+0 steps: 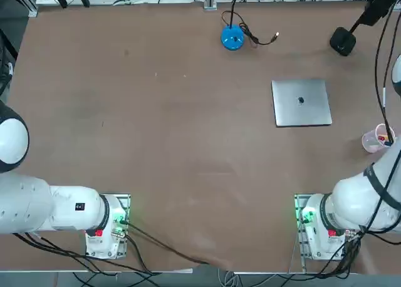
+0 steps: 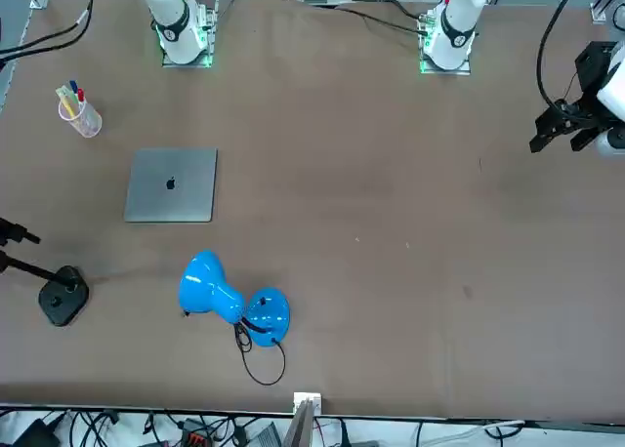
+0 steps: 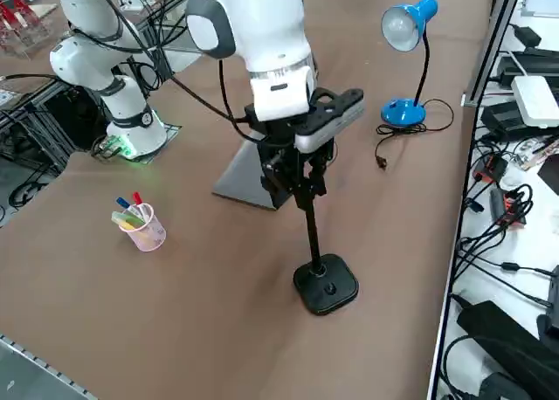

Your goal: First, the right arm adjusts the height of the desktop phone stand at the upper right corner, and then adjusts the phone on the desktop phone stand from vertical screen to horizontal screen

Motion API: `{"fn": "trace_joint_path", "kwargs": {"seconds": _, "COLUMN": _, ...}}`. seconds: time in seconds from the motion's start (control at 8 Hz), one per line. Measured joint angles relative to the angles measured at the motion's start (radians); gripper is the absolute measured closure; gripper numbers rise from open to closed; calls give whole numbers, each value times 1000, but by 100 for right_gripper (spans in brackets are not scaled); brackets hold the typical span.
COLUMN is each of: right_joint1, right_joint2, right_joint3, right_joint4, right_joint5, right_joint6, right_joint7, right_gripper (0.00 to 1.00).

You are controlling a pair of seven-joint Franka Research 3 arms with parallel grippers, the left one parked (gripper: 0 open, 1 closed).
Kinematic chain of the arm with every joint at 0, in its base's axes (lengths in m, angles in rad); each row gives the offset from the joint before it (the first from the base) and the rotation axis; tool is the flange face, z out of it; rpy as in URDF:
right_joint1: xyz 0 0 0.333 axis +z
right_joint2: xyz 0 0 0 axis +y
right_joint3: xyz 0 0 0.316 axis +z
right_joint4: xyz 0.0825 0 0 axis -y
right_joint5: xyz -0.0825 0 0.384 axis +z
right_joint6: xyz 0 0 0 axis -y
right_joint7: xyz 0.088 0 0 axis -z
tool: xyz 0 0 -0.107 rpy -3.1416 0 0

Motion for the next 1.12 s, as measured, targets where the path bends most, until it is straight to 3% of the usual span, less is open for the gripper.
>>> {"fn": "trace_joint_path", "kwargs": {"seconds": 1.12, "right_joint1": 0, "right_joint2": 51, "right_joint3": 1, "right_joint4": 1, "right_joint5": 4, "right_joint6": 13, "right_joint7": 0, "right_gripper": 67}}
